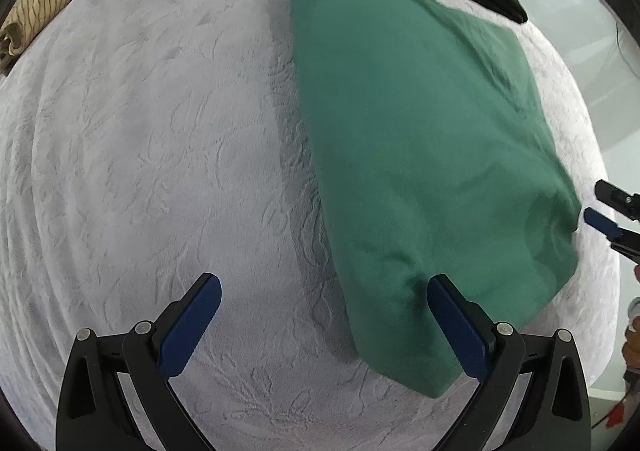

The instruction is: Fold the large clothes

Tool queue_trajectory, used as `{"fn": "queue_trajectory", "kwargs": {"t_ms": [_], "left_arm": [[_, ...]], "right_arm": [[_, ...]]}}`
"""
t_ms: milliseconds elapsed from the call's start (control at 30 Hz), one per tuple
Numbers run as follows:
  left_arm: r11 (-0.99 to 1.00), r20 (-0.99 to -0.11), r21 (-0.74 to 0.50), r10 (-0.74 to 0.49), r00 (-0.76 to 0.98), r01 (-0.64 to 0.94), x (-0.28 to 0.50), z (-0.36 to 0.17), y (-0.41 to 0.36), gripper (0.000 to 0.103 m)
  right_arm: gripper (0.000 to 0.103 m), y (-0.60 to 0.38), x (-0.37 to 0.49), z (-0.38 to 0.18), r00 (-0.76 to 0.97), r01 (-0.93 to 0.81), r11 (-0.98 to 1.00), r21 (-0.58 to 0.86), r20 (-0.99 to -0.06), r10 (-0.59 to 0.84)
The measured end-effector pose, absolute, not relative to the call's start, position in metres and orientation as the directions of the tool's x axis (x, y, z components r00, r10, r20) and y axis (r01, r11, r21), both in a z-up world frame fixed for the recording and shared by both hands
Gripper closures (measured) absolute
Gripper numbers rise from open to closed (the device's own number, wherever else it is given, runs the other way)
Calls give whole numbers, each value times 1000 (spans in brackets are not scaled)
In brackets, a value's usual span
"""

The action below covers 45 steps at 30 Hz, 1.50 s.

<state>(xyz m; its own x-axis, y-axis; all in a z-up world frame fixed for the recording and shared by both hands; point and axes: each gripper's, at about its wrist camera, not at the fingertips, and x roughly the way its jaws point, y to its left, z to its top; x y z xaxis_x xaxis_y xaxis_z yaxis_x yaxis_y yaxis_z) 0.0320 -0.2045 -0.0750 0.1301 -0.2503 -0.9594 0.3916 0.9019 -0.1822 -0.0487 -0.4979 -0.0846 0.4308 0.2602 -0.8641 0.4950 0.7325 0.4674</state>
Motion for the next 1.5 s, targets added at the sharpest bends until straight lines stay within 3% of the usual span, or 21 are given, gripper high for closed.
{"fn": "queue_trajectory", "kwargs": {"t_ms": [233,567,900,933,967,1000,1067,1100,1200,1500], "left_arm": [[886,-922,-301,-365,131,354,59,-65,-197,0],[805,-871,-478,-486,-71,351,67,-100,-222,0],[789,-874,-475,-474,-107,390,66,-120,-261,0],[789,-873,-476,-477,-101,389,65,-119,-260,2],[791,-875,-467,-476,-82,395,63,-115,-259,15],[793,-879,-456,-471,-67,403,60,-110,-248,28],[784,-872,-461,-486,-51,416,58,-100,-240,40],[778,-867,-469,-496,-50,417,57,-95,-237,48],[755,-845,-497,-534,-38,429,56,-77,-225,58],[683,-775,-569,-631,-22,458,30,-18,-156,59]], "right_arm": [[23,-511,-19,-92,457,455,710,538,-825,332],[23,-533,36,-135,452,405,626,667,-741,497],[22,-527,89,-170,433,374,597,710,-703,564],[29,-527,90,-171,436,385,588,711,-702,563],[57,-527,91,-172,437,391,570,723,-690,577],[67,-528,92,-172,442,397,555,731,-682,582],[81,-525,89,-167,461,387,539,748,-663,589],[81,-523,87,-163,472,377,532,758,-652,593],[83,-520,80,-148,517,359,474,804,-594,616],[84,-472,51,-85,568,263,449,854,-513,644]]}}
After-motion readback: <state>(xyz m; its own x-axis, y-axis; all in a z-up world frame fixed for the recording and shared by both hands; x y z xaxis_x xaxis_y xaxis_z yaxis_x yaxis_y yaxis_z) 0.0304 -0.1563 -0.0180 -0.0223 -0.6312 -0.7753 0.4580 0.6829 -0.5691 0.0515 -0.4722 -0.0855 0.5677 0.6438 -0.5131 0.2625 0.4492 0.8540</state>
